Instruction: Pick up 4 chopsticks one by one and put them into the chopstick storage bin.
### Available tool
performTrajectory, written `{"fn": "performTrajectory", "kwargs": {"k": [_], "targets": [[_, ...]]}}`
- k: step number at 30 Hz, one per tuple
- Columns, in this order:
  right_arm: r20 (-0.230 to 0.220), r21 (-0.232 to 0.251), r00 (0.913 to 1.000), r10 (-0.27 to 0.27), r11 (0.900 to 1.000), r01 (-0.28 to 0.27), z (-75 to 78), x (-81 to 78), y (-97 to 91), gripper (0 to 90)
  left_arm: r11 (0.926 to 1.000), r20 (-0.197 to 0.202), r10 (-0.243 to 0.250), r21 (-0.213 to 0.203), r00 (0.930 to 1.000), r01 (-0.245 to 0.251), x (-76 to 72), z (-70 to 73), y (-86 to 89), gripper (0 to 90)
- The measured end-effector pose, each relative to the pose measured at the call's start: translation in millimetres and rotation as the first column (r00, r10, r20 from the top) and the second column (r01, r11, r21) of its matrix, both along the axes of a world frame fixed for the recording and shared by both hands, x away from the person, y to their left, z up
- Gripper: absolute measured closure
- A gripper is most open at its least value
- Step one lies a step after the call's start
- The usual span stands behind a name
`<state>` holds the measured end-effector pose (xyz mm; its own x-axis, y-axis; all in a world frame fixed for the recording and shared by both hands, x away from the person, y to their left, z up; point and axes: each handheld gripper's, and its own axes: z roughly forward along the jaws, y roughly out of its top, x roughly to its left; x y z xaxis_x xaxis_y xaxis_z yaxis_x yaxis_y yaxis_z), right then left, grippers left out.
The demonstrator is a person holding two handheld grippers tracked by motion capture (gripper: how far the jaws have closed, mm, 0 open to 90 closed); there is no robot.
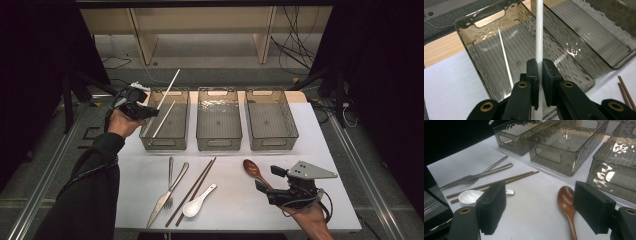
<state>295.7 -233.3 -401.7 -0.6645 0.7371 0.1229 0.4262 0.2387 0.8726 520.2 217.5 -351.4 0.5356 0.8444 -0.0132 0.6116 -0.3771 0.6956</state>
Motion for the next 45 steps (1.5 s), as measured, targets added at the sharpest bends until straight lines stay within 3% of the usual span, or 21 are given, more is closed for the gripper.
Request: {"fn": "performTrajectory", "kwargs": {"k": [12, 25, 37, 45], "targets": [[0.0, 0.001, 1.0, 0.001, 1.0, -0.001, -0.1, 0.0, -0.6, 27.6, 0.9996, 0.003, 0.028, -0.002, 0.9996, -0.028, 13.9, -11.6, 0.9, 83.8], [0.003, 0.001, 1.0, 0.002, 1.0, -0.002, 0.0, 0.0, -0.9, 27.6, 0.9994, 0.019, 0.021, 0.028, 0.9996, -0.022, 12.7, -27.2, -2.7, 83.7], [0.002, 0.001, 1.0, 0.0, 1.0, 0.0, 0.2, -0.2, -1.2, 27.6, 0.997, -0.013, 0.019, 0.075, 0.9997, -0.018, 14.4, -41.1, -5.8, 83.5], [0.002, 0.001, 1.0, 0.001, 1.0, -0.001, 0.2, -0.4, -1.0, 27.6, 0.9962, -0.027, 0.034, 0.081, 0.999, -0.032, 14.4, -48.2, -2.4, 83.2]]}}
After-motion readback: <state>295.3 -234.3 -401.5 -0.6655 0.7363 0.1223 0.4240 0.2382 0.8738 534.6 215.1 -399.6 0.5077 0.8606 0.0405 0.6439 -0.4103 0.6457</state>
